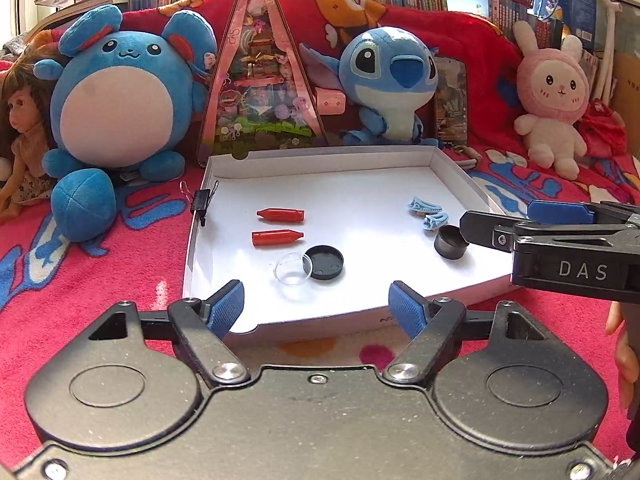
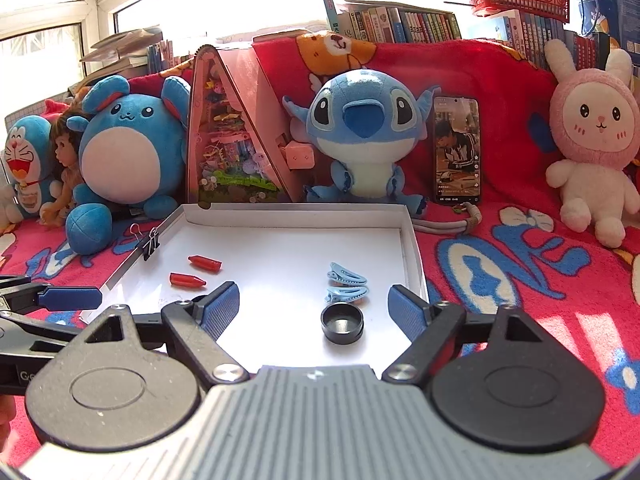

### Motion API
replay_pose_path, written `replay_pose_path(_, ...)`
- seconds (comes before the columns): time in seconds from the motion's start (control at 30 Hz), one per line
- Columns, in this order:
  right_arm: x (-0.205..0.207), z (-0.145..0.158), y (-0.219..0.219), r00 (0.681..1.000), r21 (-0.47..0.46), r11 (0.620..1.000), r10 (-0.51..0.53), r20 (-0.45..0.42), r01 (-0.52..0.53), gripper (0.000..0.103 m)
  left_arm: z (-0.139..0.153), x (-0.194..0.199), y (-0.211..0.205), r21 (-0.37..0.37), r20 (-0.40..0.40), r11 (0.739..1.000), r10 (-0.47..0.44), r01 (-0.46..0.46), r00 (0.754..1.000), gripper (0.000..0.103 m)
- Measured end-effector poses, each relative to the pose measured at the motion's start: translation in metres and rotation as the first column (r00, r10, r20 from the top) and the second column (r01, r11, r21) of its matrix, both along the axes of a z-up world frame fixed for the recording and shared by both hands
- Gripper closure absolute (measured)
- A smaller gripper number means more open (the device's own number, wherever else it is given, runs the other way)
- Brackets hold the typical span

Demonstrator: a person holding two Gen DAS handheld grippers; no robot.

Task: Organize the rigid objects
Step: 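Withdraw both grippers from the tray toward the blanket objects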

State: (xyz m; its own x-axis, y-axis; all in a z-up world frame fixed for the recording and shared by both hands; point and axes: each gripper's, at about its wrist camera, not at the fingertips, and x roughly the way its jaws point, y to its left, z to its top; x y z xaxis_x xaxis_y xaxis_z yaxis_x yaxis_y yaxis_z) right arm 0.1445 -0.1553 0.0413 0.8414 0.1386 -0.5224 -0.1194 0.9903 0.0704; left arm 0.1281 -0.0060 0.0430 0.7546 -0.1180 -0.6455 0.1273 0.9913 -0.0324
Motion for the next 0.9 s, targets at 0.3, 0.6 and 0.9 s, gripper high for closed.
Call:
replay_pose_path(0.3,-0.035,-0.007,-0.006,1.0,0.008,1.0,0.013,0.026,-0.013,0.012,-0.01,-0.034,-0.001,-0.012,0.004,1.0,0.004,-0.004,1.0,0.025)
replay_pose_path(0.6,-0.064,-0.022,-0.003,0.999,-0.026,0.999,0.037,0.038,-0.036,0.012,-0.028,-0.066,-0.002,-0.025,-0.017,1.0,-0.004,0.003,1.0,0.025)
replay_pose_path(0.9,-0.091,-0.038,0.0,0.997,-0.045,0.997,0.069,0.025,-0.068,0.012,-0.033,-0.091,0.006,-0.031,-0.029,0.999,-0.014,0.013,0.999,0.026)
